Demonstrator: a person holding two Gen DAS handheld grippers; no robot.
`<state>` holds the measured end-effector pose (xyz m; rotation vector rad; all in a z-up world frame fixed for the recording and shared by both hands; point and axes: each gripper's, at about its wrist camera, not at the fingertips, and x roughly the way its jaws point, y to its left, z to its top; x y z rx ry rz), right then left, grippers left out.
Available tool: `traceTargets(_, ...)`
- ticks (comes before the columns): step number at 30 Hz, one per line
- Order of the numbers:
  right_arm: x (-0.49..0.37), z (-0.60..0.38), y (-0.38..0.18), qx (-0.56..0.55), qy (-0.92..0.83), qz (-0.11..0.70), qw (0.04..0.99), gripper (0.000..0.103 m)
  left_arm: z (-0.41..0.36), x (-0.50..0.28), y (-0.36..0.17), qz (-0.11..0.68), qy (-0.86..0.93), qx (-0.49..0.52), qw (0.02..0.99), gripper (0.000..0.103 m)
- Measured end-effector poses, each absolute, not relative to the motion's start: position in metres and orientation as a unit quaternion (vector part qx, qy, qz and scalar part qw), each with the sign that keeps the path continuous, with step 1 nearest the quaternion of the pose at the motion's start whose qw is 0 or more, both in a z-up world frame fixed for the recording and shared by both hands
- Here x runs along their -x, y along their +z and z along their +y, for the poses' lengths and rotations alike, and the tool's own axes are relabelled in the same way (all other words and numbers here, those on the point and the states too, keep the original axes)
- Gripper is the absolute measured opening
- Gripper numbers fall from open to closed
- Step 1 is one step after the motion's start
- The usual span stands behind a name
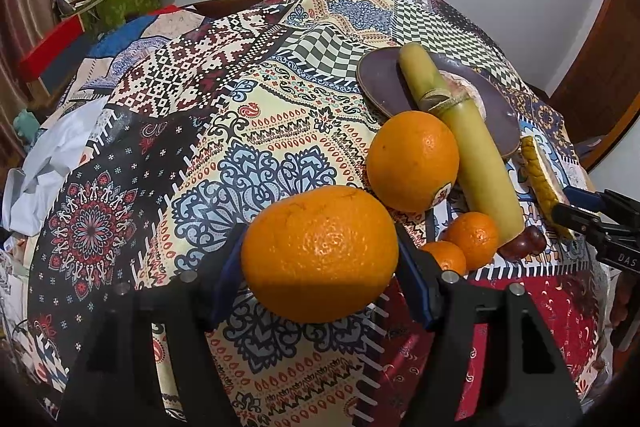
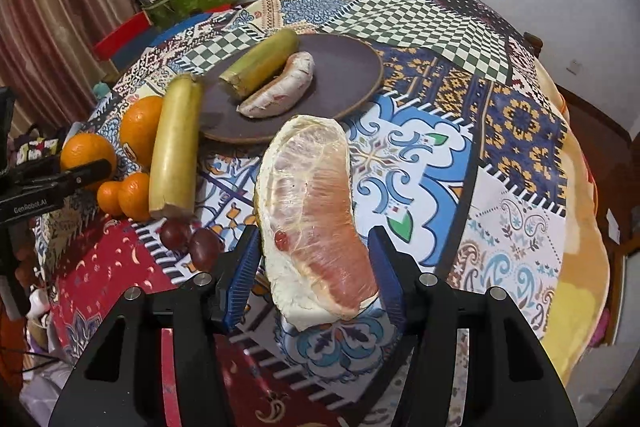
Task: Organize fruits
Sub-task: 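Lift the orange and pomelo segment and carry both over the plate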
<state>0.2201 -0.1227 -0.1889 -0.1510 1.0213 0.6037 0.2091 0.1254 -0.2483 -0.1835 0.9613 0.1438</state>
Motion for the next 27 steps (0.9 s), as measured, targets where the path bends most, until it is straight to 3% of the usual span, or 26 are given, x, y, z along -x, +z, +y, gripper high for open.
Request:
traceTargets(12, -0.234, -0.1, -0.195, 0.078, 0.281, 0.471, 0.832, 0.059, 0.126, -0.21, -0.249, 0.462, 0.068, 0.09, 0.88, 0.068)
traceTargets(14, -0.235, -0.099, -0.194, 0.075, 0.277, 0.47, 0.835, 0.05, 0.126, -0.21, -0.248, 0.461, 0.068, 0.091, 0.88, 0.068)
traceTargets(27, -0.228, -0.108, -0.163, 0.049, 0.282, 0.433, 0.855, 0.048, 0.121, -0.212, -0.22, 0.434, 0.063, 0.084, 0.895, 0.068)
